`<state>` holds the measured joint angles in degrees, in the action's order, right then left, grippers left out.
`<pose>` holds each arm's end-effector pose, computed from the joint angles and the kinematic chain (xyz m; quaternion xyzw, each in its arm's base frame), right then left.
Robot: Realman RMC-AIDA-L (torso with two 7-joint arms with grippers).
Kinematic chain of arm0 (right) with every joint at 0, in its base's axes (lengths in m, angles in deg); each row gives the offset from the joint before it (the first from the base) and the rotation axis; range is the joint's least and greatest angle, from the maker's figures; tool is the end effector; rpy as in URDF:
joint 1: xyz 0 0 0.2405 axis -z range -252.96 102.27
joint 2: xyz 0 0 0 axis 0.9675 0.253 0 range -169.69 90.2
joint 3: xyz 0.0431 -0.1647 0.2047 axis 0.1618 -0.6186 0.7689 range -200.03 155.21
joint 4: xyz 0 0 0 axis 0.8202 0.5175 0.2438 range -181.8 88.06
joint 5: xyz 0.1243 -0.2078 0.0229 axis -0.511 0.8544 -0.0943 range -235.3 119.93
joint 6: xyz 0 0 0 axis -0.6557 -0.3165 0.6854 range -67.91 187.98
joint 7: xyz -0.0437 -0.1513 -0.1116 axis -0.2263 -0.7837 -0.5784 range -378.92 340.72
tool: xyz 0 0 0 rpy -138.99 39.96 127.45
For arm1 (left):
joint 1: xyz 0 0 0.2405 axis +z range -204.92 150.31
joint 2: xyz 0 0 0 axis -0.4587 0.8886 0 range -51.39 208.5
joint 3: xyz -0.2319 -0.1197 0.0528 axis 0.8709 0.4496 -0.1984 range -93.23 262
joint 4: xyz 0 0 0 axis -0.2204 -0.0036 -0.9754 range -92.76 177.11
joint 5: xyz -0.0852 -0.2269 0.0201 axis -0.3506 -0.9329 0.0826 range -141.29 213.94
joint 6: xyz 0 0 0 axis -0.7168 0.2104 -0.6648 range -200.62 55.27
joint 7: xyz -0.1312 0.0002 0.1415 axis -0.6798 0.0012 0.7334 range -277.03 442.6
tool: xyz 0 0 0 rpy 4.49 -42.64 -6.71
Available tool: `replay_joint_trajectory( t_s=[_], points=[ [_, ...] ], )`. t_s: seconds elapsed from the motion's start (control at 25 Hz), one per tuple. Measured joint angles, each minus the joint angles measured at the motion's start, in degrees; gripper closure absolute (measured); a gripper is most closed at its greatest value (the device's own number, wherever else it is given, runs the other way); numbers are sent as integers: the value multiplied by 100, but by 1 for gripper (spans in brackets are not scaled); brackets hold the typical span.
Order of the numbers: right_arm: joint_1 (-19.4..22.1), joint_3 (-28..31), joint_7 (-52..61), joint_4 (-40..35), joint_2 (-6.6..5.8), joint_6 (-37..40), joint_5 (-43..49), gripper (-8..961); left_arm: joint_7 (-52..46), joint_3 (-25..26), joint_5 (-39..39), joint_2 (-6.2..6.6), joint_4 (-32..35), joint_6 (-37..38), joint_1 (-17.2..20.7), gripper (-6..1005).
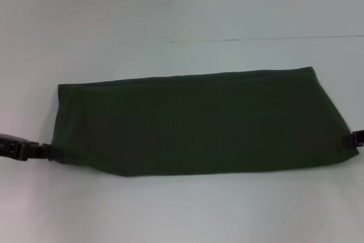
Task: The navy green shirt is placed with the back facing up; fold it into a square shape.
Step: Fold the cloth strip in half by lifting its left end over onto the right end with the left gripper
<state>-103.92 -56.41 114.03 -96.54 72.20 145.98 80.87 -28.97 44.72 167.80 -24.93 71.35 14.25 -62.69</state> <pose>0.3684 0.3862 0.0504 -0.7665 0.6034 0.0840 0.2034 -0.3514 0.3954 0.0317 -0.8688 -0.4762 -0.0690 0.1169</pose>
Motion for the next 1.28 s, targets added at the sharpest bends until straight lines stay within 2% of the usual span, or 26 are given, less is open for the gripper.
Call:
replay_joint_trajectory(
  t_s=[0.04, 0.2, 0.28, 0.48, 0.72, 0.84, 0.96, 1.28],
  points=[
    [-19, 31, 4, 25, -20, 1, -3, 858, -20, -2, 37, -3, 9, 32, -1, 909],
    [-86, 202, 7, 21, -72, 70, -8, 711, -45, 28, 51, 12, 59, 154, -20, 867],
    [-136, 307, 8, -14, -124, 123, -10, 637, -46, 160, 25, 49, 128, 297, -23, 780],
    [-274, 618, -16, -34, -293, 208, -128, 385, -64, 606, 18, 149, 213, 556, -57, 568],
    [-360, 862, -473, 189, -452, 104, -1153, 148, -430, 1389, 12, 263, 306, 591, -76, 313],
    [-419, 830, -866, 443, -514, 156, -1610, 72, -821, 1565, 13, 302, 352, 519, -80, 175],
    [-563, 802, -1278, 703, -553, 347, -1765, 22, -1348, 1486, 55, 324, 319, 488, -129, 94],
    [-743, 848, -2287, 960, -589, 562, -1785, 26, -2773, 1296, 238, 326, 316, 514, -66, 96]
  ],
)
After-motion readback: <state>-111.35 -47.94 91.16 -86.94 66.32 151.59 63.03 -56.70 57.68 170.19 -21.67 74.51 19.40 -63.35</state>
